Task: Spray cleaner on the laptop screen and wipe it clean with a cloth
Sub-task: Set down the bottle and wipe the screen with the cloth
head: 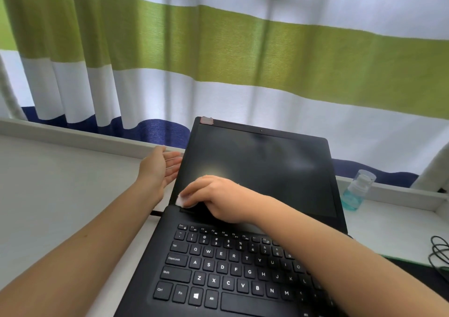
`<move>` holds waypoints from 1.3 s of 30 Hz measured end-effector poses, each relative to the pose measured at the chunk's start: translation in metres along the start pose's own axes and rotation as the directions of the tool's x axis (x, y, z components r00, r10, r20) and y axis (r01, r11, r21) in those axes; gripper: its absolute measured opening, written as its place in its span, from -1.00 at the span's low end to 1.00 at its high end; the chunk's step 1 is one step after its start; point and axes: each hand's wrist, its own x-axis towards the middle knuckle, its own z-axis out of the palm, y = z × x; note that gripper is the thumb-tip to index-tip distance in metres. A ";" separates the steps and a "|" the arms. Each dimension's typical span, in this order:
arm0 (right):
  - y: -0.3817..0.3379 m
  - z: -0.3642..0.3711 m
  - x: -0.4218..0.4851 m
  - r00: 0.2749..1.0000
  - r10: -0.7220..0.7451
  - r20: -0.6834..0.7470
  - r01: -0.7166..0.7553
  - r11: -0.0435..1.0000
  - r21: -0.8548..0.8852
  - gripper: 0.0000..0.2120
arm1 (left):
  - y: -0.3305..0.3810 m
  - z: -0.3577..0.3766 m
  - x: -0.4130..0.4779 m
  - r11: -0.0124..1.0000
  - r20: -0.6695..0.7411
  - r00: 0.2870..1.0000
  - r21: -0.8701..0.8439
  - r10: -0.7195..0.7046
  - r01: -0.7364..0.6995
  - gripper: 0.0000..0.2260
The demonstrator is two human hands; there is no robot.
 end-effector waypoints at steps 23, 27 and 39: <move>0.044 -0.058 -0.157 0.941 0.339 0.007 -0.337 0.937 -0.093 -0.65 | -0.015 0.014 -0.015 0.629 0.050 0.876 0.677 0.479 -0.383 -0.72; 0.049 -0.061 -0.177 0.918 0.395 -0.027 -0.396 0.915 -0.083 -0.66 | -0.017 0.018 -0.022 0.510 0.140 0.854 0.750 0.501 -0.422 -0.71; 0.065 -0.086 -0.234 0.823 0.566 -0.042 -0.544 0.766 -0.343 -0.78 | -0.022 0.045 -0.044 0.428 0.324 0.791 0.703 0.519 -0.568 -0.77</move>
